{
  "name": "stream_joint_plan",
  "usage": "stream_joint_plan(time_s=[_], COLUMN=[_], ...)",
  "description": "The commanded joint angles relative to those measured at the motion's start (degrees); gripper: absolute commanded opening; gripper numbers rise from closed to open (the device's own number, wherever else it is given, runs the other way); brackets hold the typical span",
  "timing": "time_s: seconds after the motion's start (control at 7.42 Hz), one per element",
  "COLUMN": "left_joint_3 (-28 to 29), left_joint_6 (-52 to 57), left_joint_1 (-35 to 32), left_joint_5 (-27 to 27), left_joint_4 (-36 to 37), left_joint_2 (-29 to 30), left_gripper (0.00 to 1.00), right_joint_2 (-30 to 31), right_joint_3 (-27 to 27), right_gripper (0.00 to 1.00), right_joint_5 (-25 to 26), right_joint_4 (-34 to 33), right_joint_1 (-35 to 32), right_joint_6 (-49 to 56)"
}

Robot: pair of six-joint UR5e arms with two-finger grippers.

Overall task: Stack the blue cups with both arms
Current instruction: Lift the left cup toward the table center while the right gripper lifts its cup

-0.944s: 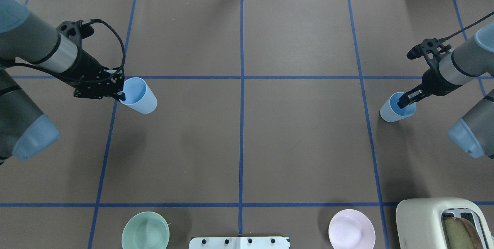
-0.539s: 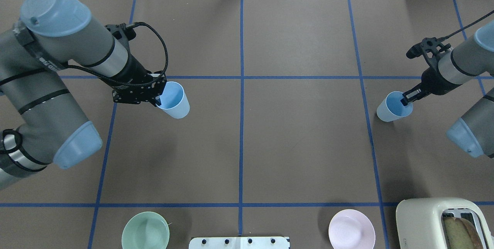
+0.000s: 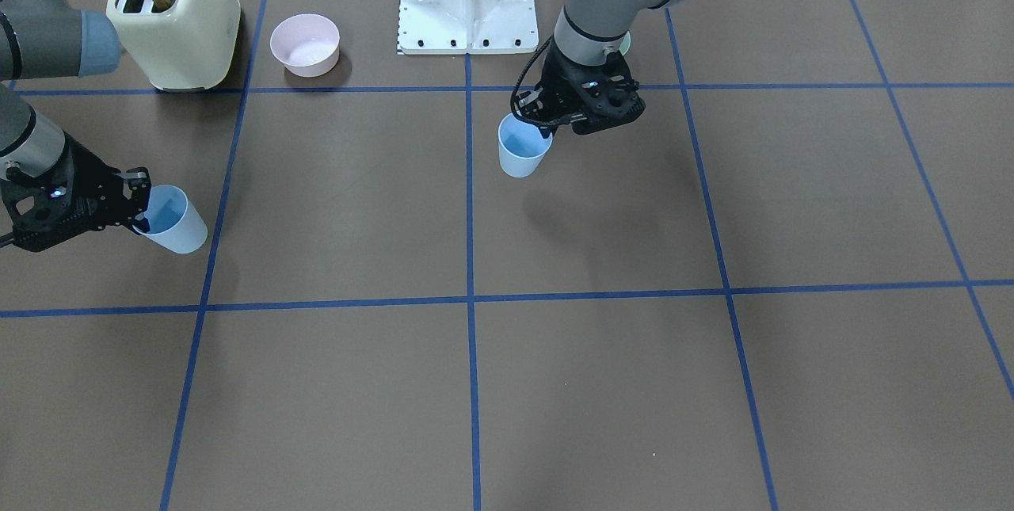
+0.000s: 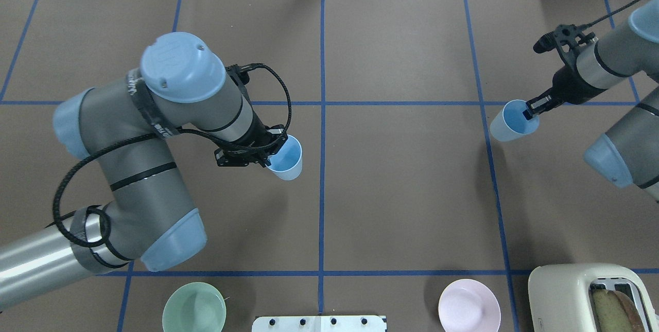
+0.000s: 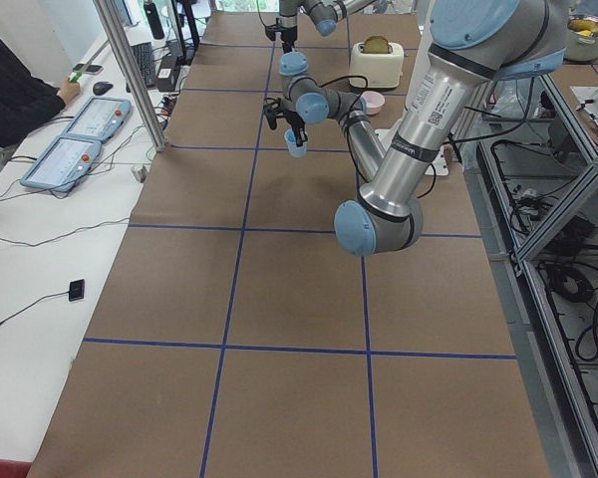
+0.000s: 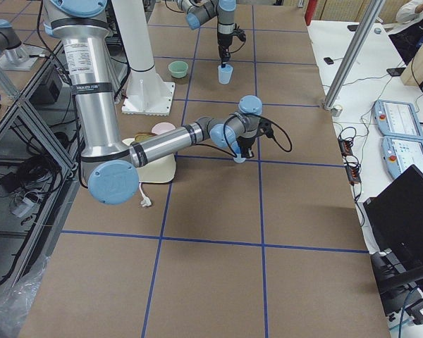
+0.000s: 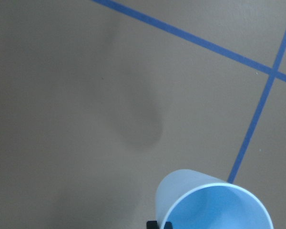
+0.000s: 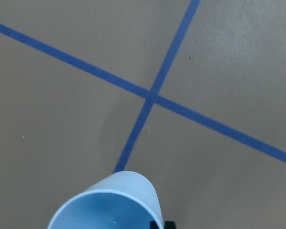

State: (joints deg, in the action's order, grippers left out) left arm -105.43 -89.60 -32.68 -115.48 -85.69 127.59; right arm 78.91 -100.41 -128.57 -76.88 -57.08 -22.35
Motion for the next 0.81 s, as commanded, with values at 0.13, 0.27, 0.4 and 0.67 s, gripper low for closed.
stream_joint_plan(time_s=[0.13,0.27,0.4,0.67], left_joint_3=[6.88,11.0,12.08,13.93], left_joint_6=[-1.81,-1.81,-1.81,-1.46], left_joint_1=[1.92,1.92,1.92,2.1], left_joint_5=[1.31,1.31,1.31,1.23], left_joint_4=[-2.1,-4.29,-6.57,-7.64], left_joint_2=[4.68,6.69,6.71,6.8], left_gripper=[0.0,0.0,0.0,0.02], right_joint_2=[-9.89,-12.36,-14.29,-15.53], right_joint_3=[-6.18,-6.46,-6.72,-9.35], right_gripper=[0.0,0.0,0.0,0.0], right_joint_5=[-0.19,-0.19,0.07,1.74], right_joint_4=[-17.12,-17.33,-17.34,-17.25], right_joint_1=[-0.58,0.38,1.87,6.08], right_joint_6=[-2.15,-7.3,-11.62,-18.4])
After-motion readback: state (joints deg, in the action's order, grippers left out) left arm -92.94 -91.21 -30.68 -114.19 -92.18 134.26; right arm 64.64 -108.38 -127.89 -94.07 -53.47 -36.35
